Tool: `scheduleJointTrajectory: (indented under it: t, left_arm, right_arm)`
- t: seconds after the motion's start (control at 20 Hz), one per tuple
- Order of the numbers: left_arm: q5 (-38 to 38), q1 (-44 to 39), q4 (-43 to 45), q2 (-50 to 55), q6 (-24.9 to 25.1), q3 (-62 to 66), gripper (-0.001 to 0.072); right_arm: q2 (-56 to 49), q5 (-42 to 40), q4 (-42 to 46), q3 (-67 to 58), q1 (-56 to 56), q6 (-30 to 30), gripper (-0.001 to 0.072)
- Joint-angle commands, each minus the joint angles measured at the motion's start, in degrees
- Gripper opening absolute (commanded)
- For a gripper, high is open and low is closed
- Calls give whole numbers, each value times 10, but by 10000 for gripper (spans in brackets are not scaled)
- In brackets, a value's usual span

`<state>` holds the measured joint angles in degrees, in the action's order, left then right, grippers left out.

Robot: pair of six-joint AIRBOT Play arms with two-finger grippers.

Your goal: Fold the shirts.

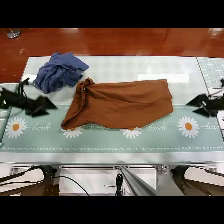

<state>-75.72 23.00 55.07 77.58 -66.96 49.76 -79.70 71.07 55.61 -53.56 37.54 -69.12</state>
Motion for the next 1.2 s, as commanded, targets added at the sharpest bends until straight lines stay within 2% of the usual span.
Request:
scheduleJointTrajectory:
  t: [0.0, 0.3, 0.35, 0.4, 0.45, 0.75, 1.05, 1.1, 1.15]
  left_arm:
    - [37, 19, -62, -28, 31, -132, 706]
    - [49, -82, -90, -28, 64, -169, 701]
    - [58, -102, -102, -28, 75, -169, 597]
    - [73, -115, -109, -28, 76, -169, 206]
    - [88, -125, -120, -28, 78, -169, 44]
    - [112, -134, -142, -28, 84, -169, 42]
    - [113, -134, -142, -28, 83, -169, 42]
    - [113, -134, -145, -28, 82, -169, 42]
    - [113, -133, -151, -28, 82, -169, 42]
  right_arm:
    - [25, -35, -89, 104, 22, 47, 620]
    - [25, -37, -70, 108, -43, 47, 620]
    - [25, -37, -60, 108, -57, 42, 620]
    - [25, -39, -51, 108, -71, 34, 620]
    - [25, -40, -41, 108, -88, 29, 620]
    - [11, -59, -41, 104, -154, 4, 620]
    - [-32, -127, -125, 63, -224, 2, 610]
    - [-40, -131, -127, 50, -238, -4, 502]
    - [-46, -132, -127, 38, -249, -11, 252]
